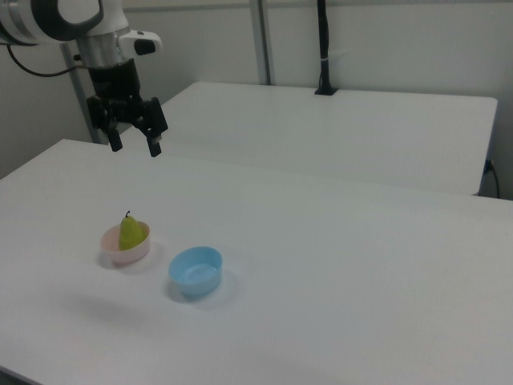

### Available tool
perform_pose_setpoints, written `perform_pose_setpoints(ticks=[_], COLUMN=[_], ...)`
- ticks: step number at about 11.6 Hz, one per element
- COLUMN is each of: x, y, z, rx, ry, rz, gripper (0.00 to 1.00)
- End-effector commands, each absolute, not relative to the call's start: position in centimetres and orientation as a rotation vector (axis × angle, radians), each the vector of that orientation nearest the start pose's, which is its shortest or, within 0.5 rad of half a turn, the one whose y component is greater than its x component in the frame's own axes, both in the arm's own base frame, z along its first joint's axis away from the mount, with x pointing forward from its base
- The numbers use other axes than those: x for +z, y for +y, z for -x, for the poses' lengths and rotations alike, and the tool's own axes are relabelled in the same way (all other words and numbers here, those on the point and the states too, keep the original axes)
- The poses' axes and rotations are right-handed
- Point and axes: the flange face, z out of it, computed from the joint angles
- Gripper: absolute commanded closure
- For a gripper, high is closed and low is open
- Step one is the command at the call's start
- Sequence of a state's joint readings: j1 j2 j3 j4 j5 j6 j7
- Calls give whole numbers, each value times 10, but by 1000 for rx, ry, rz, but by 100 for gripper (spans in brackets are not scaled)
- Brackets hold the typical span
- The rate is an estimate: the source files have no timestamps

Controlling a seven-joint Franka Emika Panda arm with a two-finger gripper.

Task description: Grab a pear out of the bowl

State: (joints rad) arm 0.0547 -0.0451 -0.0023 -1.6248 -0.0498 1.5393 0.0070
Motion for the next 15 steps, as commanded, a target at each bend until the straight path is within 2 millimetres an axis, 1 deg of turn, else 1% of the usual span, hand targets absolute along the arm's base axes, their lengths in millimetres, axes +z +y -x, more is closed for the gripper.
perform_pose_setpoints(ticks=[1, 5, 7, 8, 9, 10, 11, 14, 15], x=[625, 622, 617, 612, 606, 596, 588, 545, 524], y=[20, 21, 29, 37, 47, 68, 82, 131, 146], z=[-532, -533, -537, -540, -542, -546, -549, -562, -569], rx=[89, 97, 96, 103, 112, 128, 126, 150, 171], ry=[-93, -96, -118, -143, -170, -231, -266, -398, -434], rz=[3173, 3171, 3171, 3169, 3167, 3164, 3162, 3150, 3147], gripper=[0, 0, 0, 0, 0, 0, 0, 0, 0])
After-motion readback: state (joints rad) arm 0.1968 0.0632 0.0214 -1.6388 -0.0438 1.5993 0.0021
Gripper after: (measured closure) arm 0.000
